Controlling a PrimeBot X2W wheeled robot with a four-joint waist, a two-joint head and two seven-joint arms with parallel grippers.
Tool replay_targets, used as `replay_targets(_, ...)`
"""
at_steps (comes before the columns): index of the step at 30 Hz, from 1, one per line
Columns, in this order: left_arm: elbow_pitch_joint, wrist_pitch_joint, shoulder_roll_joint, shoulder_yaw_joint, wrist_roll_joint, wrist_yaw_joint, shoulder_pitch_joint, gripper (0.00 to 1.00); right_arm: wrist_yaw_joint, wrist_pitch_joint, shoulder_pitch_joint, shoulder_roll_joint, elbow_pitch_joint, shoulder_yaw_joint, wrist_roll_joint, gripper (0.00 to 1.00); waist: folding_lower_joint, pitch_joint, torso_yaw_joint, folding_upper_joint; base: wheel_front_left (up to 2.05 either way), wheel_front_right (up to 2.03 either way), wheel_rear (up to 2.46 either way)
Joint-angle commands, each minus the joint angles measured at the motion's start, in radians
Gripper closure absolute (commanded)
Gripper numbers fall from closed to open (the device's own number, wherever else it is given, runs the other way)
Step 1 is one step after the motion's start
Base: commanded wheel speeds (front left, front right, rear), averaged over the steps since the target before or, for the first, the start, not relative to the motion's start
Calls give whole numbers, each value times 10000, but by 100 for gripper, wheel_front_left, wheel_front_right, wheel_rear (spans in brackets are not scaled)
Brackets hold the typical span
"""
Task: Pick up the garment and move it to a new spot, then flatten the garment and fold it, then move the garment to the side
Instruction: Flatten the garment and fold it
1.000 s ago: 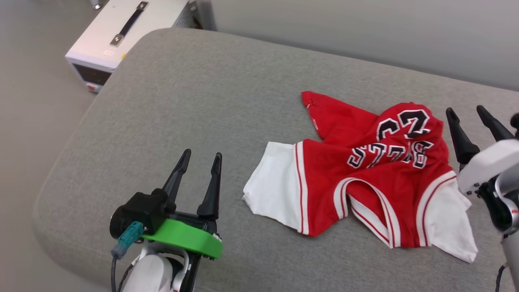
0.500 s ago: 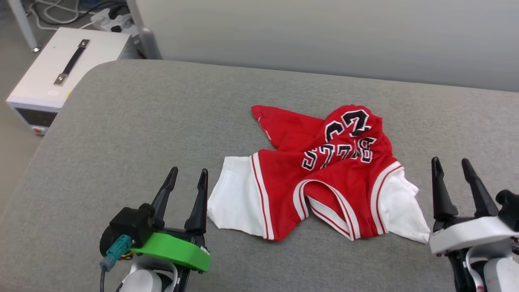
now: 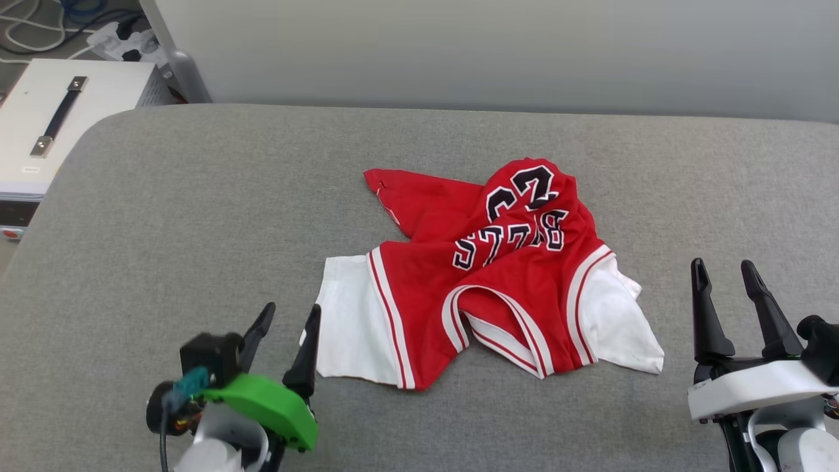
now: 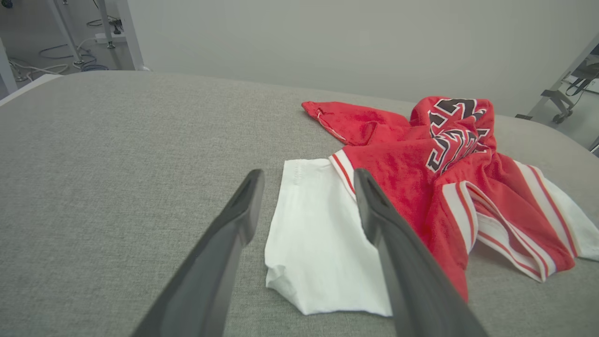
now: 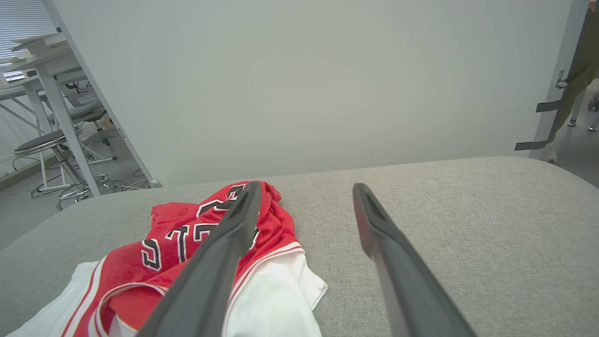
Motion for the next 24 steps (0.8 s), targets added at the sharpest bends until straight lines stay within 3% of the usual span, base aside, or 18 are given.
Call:
replay_targets(1, -7, 642, 149, 15, -58, 151, -377, 0, -9, 65, 48, -6, -123, -23, -84, 0, 0, 173, -128, 0, 0, 0, 0)
replay_targets(7, -724, 5013, 852, -343, -62, 743, -687, 0, -9, 239, 38, 45, -406, -9, -204, 0, 0, 522, -297, 0, 0, 0, 0)
replay_targets(11, -1534, 6736, 1168, -353, 172, 1391, -723, 0, -9, 289, -73, 61, -492, 163, -299, 0, 0, 817, -477, 0, 0, 0, 0)
replay_targets(15, -1624, 7525, 1388, -367, 258, 1620, -648, 0, -9, 296, -211, 100, -527, 309, -348, 0, 0, 1158, -713, 0, 0, 0, 0)
replay_targets(24, -946, 7734, 1481, -345, 248, 1792, -708, 0, -9, 161, -406, 110, -425, 311, -355, 0, 0, 1629, -1008, 0, 0, 0, 0)
